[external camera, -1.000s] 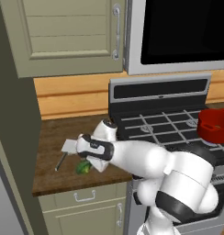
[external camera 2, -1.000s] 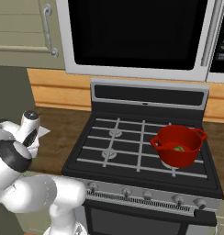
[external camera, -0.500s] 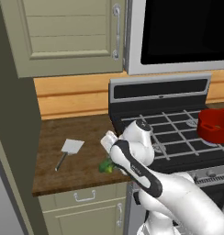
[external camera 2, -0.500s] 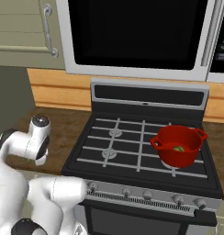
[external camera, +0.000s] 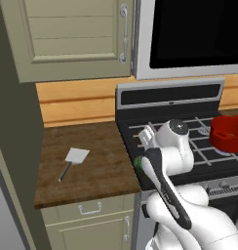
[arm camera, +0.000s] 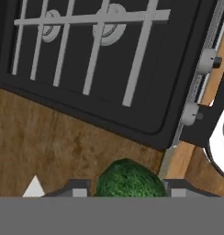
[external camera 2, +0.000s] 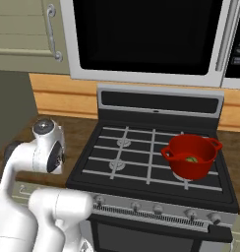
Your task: Put the broccoli and lime in the pot. Retrieve the spatula and lightly stir the vegetables in the pot.
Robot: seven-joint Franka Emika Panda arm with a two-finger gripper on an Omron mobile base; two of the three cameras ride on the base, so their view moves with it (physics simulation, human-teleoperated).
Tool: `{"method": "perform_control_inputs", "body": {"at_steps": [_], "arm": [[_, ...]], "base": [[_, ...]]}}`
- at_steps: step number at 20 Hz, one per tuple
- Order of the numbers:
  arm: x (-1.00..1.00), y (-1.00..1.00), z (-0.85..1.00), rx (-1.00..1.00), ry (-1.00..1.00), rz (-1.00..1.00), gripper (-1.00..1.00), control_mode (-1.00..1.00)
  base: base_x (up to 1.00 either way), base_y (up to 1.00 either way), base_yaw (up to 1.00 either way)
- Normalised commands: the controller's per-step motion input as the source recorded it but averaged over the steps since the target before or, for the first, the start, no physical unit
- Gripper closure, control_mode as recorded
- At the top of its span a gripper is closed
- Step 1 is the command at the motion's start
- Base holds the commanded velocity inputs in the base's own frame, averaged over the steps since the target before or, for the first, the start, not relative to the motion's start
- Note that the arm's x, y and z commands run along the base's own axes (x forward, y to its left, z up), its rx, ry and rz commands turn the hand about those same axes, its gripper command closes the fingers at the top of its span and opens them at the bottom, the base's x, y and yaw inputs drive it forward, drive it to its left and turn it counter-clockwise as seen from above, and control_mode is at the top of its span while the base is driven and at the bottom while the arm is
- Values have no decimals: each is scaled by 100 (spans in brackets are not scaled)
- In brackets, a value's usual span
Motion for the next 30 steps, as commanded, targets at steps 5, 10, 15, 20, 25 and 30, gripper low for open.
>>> {"method": "perform_control_inputs", "body": {"at_steps": [5, 10, 15, 20, 25, 30], "arm": [[24, -96, 61, -22, 0, -27, 100, -100], [15, -100, 19, -22, 4, -13, 100, -100], [1, -100, 2, -19, 3, 0, 100, -100], [3, -100, 13, -13, 1, 7, 100, -100], [0, -98, 15, -7, 1, 19, 100, -100], [0, -93, 25, -2, 0, 24, 100, -100]], "base": [[0, 0, 0], [0, 0, 0], [0, 0, 0], [0, 0, 0], [0, 0, 0], [0, 0, 0]]}}
